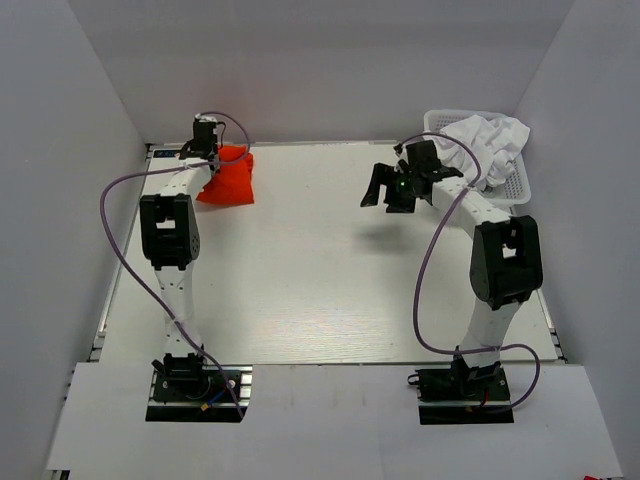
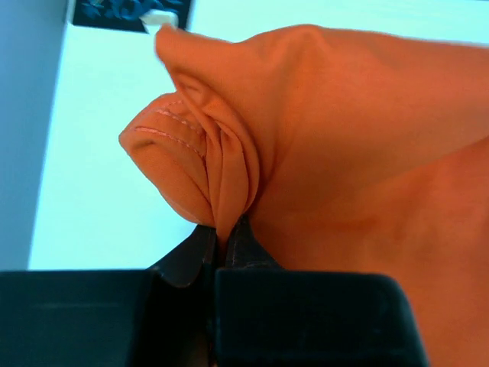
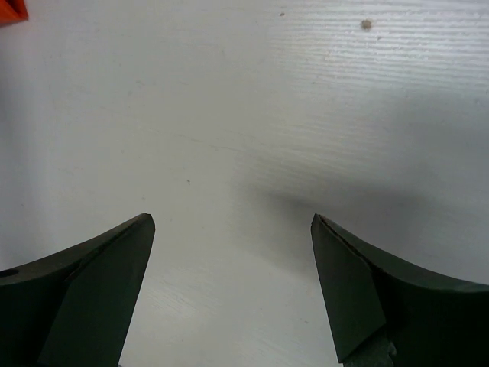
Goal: Fold and stack the t-shirts
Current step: Put the neatly folded tshirt into the corner of the board with the left arm
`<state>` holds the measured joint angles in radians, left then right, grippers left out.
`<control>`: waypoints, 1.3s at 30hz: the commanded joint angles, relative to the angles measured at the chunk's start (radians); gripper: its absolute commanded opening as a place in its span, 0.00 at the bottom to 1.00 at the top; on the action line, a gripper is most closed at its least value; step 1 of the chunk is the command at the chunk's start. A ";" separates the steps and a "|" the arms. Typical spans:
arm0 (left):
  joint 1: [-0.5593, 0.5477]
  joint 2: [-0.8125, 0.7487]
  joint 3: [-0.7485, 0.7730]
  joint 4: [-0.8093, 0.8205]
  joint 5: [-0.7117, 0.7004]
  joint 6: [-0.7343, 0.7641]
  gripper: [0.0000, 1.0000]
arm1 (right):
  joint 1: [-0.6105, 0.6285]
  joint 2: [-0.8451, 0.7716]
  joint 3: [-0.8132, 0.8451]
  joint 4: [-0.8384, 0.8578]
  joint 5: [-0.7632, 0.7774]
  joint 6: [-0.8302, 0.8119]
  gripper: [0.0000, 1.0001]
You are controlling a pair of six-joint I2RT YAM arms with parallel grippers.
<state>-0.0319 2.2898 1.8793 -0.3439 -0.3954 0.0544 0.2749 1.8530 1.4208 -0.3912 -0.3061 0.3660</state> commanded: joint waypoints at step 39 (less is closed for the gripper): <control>0.267 0.085 0.351 0.049 0.119 0.321 1.00 | 0.023 0.020 0.066 0.055 -0.036 0.031 0.87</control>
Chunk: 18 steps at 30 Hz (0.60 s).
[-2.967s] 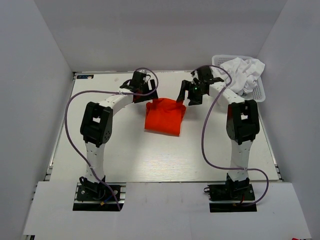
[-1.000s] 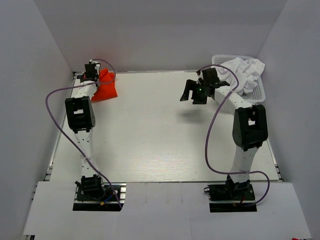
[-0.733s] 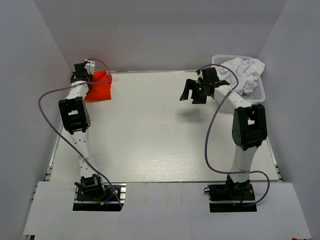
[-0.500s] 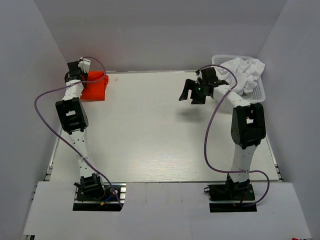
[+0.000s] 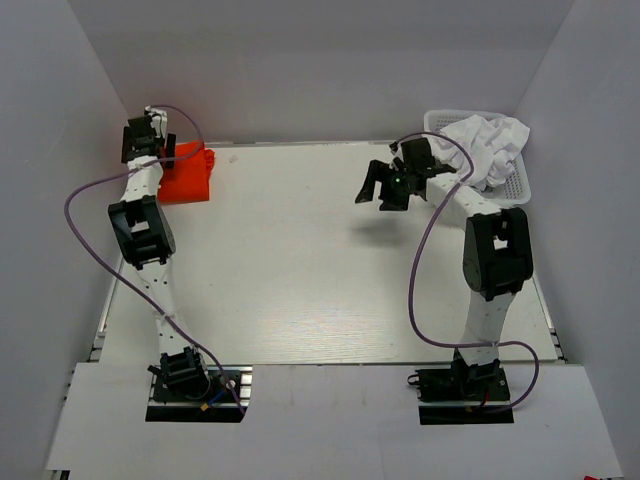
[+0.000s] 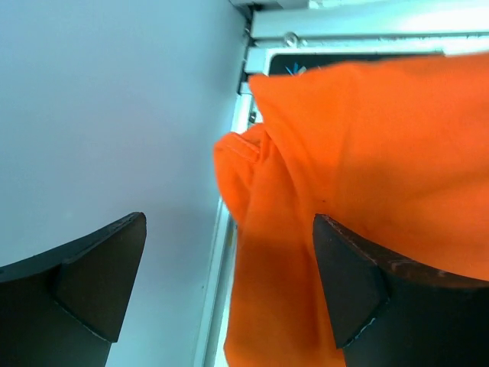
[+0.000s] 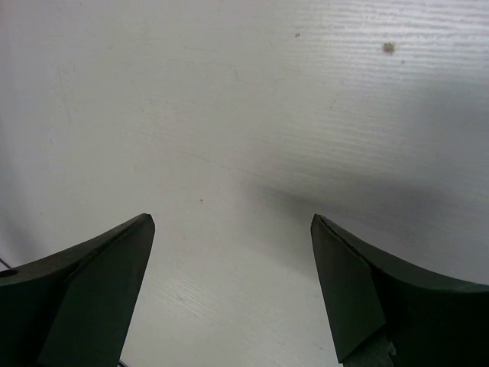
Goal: Fold and stack the t-shirts
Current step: Put the neatly folded tshirt into the corner of the board with the left arm
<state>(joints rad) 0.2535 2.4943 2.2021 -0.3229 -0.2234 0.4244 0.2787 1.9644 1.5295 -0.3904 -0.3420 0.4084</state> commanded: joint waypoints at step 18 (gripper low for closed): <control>-0.620 -1.081 -1.401 0.438 0.282 -0.768 1.00 | 0.024 -0.591 -0.637 0.269 0.046 0.015 0.90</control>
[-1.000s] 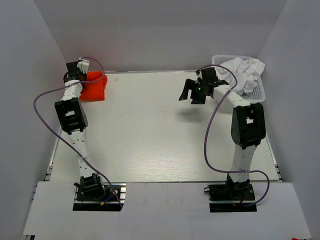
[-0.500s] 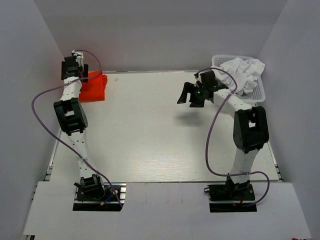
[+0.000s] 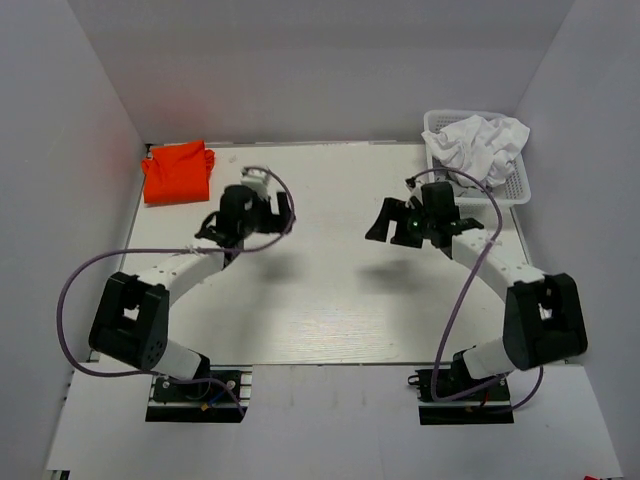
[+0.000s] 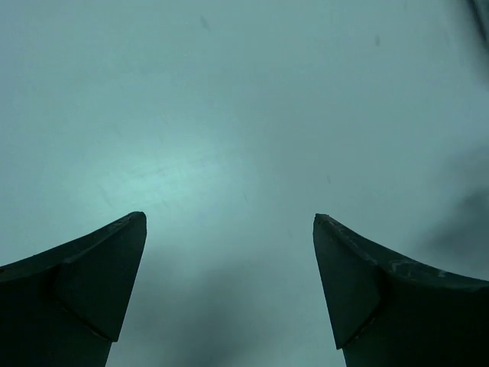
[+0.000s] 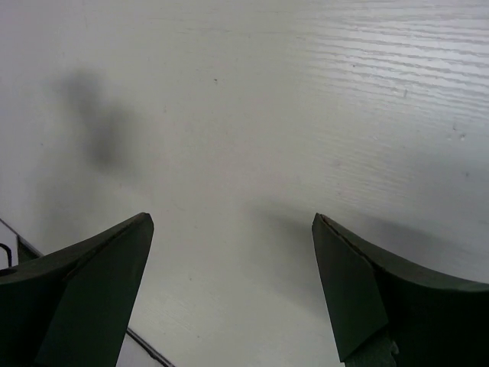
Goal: Fold and stack the t-shirts
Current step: Put the neatly folded tshirt into the corner of the board with the left arm
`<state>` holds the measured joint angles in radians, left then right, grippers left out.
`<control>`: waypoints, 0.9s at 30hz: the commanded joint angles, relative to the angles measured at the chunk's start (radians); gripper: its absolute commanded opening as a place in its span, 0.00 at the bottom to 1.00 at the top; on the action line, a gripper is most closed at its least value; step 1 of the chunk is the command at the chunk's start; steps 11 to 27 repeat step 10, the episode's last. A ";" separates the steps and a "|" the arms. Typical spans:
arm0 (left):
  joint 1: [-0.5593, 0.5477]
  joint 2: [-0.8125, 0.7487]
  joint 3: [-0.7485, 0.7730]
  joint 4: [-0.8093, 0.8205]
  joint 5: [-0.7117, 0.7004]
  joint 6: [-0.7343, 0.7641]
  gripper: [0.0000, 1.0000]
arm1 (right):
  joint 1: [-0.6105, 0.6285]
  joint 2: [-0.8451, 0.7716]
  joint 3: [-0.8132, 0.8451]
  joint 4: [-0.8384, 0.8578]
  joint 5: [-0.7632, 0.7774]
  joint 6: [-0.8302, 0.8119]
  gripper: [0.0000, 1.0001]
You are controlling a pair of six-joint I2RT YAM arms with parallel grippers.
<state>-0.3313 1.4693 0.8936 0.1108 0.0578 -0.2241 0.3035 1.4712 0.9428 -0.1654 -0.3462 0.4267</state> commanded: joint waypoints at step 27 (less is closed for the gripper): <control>-0.133 -0.369 -0.231 -0.146 -0.168 -0.141 1.00 | 0.002 -0.344 -0.332 0.300 0.036 0.021 0.90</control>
